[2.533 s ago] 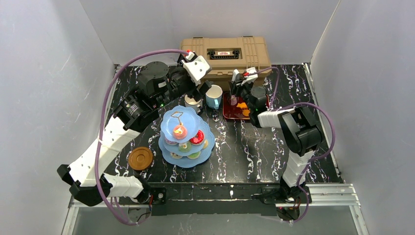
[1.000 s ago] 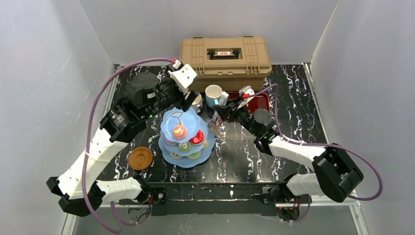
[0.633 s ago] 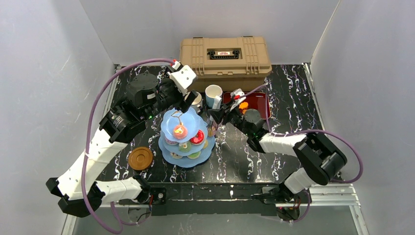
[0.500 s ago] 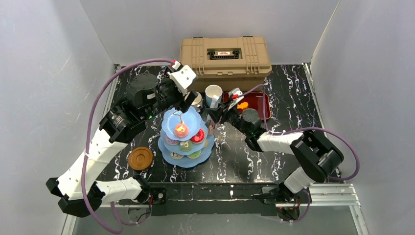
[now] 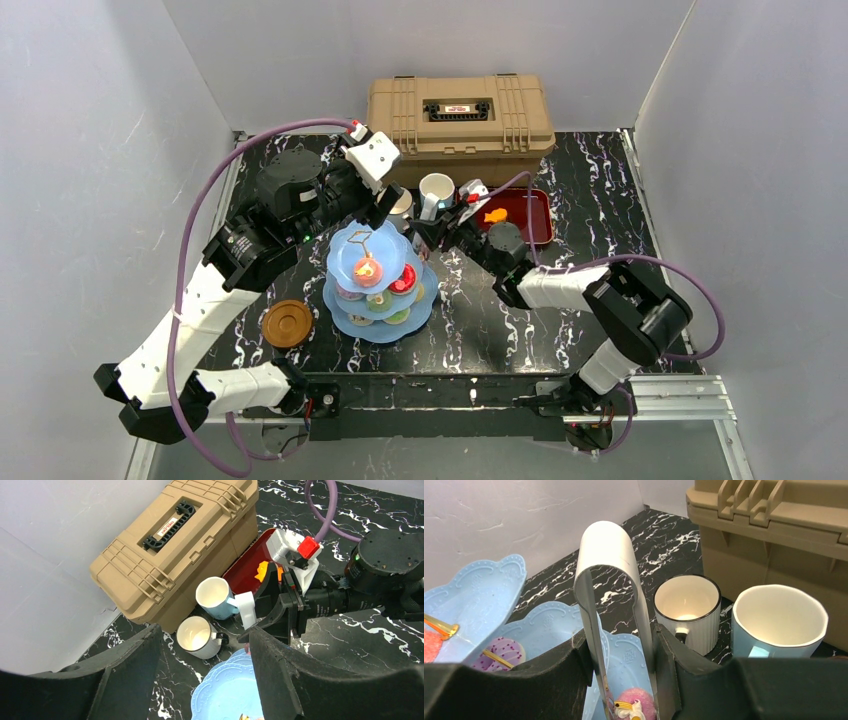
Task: Serve the afternoon tea
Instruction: Place the desert on the desert table.
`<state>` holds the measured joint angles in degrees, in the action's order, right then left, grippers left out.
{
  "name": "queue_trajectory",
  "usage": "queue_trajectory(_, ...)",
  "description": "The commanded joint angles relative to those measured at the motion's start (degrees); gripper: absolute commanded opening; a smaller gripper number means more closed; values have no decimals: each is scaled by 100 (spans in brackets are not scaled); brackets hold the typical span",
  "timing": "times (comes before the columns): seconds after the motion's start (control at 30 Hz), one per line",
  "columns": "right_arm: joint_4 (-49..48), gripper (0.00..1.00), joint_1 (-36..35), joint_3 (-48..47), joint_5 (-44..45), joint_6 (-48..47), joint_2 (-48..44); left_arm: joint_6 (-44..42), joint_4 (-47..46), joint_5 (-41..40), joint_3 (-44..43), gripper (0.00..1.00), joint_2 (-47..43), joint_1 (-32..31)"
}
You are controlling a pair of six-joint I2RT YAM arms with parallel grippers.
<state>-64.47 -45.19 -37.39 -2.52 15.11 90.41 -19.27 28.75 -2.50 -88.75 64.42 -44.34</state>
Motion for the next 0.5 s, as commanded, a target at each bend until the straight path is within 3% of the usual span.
queue_trajectory(0.0, -583, 4, -103, -245, 70, 49, 160, 18, -106, 35, -40, 62, -87, 34)
queue_trajectory(0.1, -636, 10, -121, -181, 136, 61, 203, 28, -107, 44, -65, 62, -70, 48)
queue_trajectory(0.27, -601, 32, -124, -89, 224, 58, 86, 28, -124, 57, -54, 62, -70, 47)
queue_trajectory(0.47, -567, 42, -122, -82, 219, 35, 32, 28, -151, 74, -56, 62, -61, 45)
